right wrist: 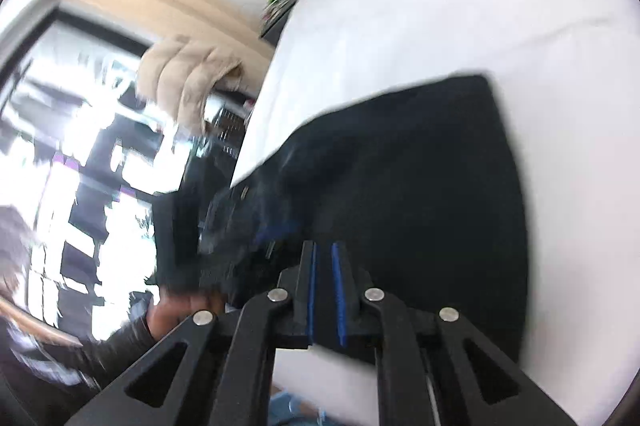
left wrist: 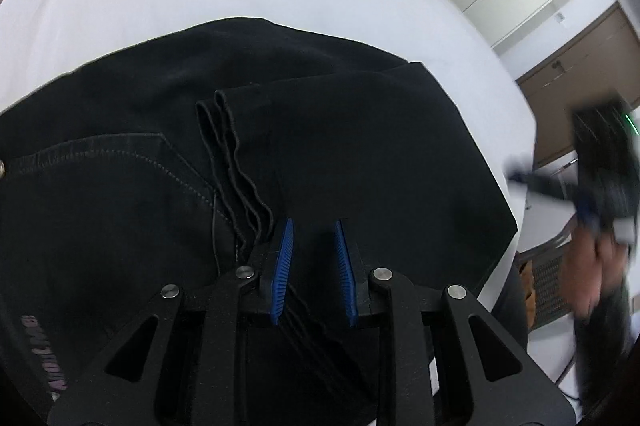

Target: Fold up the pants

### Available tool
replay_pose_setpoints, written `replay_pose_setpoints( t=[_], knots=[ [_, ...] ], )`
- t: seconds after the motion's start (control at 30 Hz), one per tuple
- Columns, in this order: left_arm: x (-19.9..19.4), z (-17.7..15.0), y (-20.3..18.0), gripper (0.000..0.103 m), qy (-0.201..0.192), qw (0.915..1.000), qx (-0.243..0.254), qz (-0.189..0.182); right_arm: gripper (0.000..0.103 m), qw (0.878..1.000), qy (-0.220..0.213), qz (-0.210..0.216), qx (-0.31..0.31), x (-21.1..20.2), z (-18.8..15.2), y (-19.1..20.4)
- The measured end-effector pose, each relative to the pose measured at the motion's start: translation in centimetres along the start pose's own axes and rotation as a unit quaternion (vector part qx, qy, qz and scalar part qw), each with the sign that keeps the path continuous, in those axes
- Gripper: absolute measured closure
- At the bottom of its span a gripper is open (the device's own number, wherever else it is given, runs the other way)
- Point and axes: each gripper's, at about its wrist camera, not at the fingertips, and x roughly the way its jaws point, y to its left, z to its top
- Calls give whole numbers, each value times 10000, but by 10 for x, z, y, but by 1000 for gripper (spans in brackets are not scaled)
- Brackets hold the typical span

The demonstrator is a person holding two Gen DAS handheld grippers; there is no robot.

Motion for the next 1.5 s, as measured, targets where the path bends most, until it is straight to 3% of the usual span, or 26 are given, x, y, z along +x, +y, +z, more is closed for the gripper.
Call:
replay_pose_setpoints(
  t=[0.17,0.3,0.37,0.63,0.93,1.1,1.17,1.23,1.27,1.3,1.37,1.4,1.43,1.47,1.5],
  knots=[
    [12,-8,-16,82,9,9997,184,162,92,9983,96,234,529,19,79,-51],
    [16,-11,-12,82,-8,10000,78,-1,95,9947,380,211,930,45,106,-88],
    [13,-16,-4,82,-6,10000,43,-61,103,9915,603,215,1132,59,99,-103],
    [8,-22,12,82,-60,9999,21,-122,103,9898,808,623,993,47,13,-81],
    [1,-29,20,82,-187,9998,30,-96,103,9906,878,254,1017,8,-65,-70],
    [-10,-37,19,82,-333,9994,-101,-29,103,9920,639,229,1064,17,-72,-74],
    [-28,-43,22,82,-431,9987,-214,168,103,9913,543,270,1170,14,-72,-80],
    [-56,-57,27,82,-701,9968,-367,116,103,9930,465,97,1078,11,-70,-70],
    [-77,-68,33,82,-941,9944,-473,80,92,9941,370,-11,1015,6,-70,-61],
    [-93,-77,37,82,-1105,9923,-549,85,63,9945,249,16,1015,2,-70,-54],
    [-133,-101,54,79,-1531,9848,-810,145,27,9927,-336,459,1061,-13,-76,-34],
    [-148,-112,62,68,-1726,9803,-946,191,23,9913,-531,633,1029,-17,-78,-27],
    [-164,-123,72,41,-1934,9744,-1120,251,23,9891,-725,886,929,-19,-80,-15],
    [-181,-135,83,29,-2186,9658,-1352,330,24,9876,-801,1040,856,-17,-80,-5],
    [-200,-153,98,19,-2560,9504,-1716,420,26,9866,-805,1154,823,-10,-79,5]
  ],
)
